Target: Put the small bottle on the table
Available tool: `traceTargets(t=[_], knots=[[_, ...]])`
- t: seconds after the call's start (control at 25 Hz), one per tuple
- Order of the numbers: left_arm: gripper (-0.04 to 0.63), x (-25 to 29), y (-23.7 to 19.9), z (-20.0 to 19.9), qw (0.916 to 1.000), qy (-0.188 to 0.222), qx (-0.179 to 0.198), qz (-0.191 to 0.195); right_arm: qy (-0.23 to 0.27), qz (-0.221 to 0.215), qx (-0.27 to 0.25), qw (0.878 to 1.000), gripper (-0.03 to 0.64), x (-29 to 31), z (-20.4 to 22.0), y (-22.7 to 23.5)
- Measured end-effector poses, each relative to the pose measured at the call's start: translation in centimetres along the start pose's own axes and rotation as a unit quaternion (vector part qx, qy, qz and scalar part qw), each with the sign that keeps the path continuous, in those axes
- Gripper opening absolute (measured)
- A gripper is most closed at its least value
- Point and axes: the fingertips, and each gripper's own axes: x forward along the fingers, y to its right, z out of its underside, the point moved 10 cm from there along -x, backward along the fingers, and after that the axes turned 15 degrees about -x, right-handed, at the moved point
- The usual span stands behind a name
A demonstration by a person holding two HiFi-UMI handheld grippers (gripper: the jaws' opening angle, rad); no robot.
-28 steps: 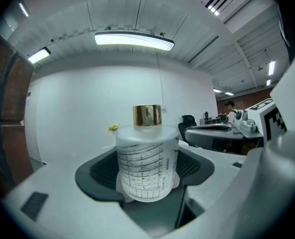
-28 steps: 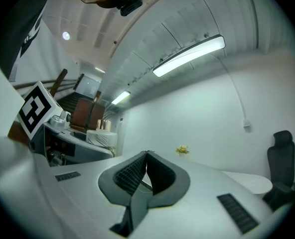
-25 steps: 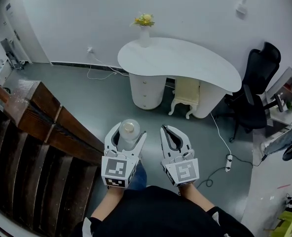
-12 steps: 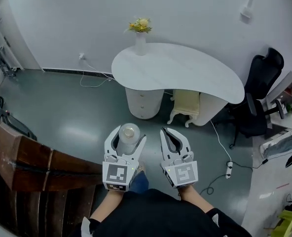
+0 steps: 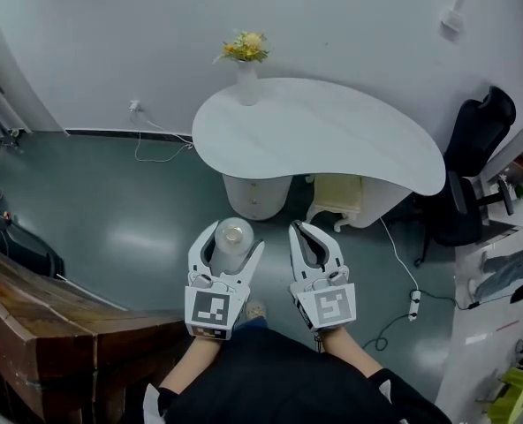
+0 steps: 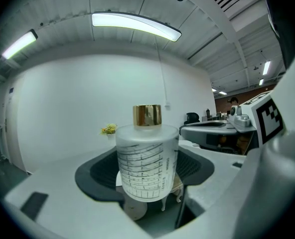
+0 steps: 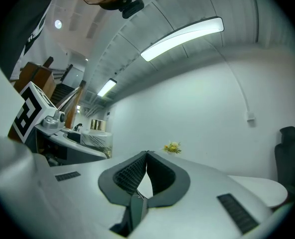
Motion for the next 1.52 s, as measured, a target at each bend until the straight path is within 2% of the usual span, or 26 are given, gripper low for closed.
traceTargets(t=[0.12, 0.24, 0.4, 1.0, 1.24, 1.52], knots=[[0.333, 1.2, -0.9, -0.1, 0.9999, -0.006, 0.007, 0.004, -0.004, 0.005, 0.002, 1.000, 0.023, 1.3, 0.5, 0.5], [0.333, 1.9, -1.6, -0.2, 0.9999, -0.009, -0.006, 0.006, -0.018, 0.000, 0.005, 1.000, 0.023, 2.3, 0.7, 0.5], [0.333, 2.5, -2.4, -0.7, 0.9997, -0.004, -0.013, 0.019, -0.005, 0.004, 0.001, 1.000, 0.023, 3.6, 0.9, 0.7], [0.333, 4.7, -5.9, -0.5, 0.9997, -0.005, -0.023, 0.006, 0.003, -0.013, -0.010, 1.000, 0.023, 7.6, 1.1, 0.9], [0.333, 7.9, -7.6, -0.9, 0.9995, -0.001, -0.031, 0.009, 0.019, -0.027, -0.017, 0.999, 0.023, 11.4, 2.1, 2.3], [0.333, 14.6, -10.4, -2.3, 0.9998, 0.008, -0.016, 0.002, 0.029, -0.048, -0.022, 0.998, 0.023, 18.8, 4.4, 6.0]])
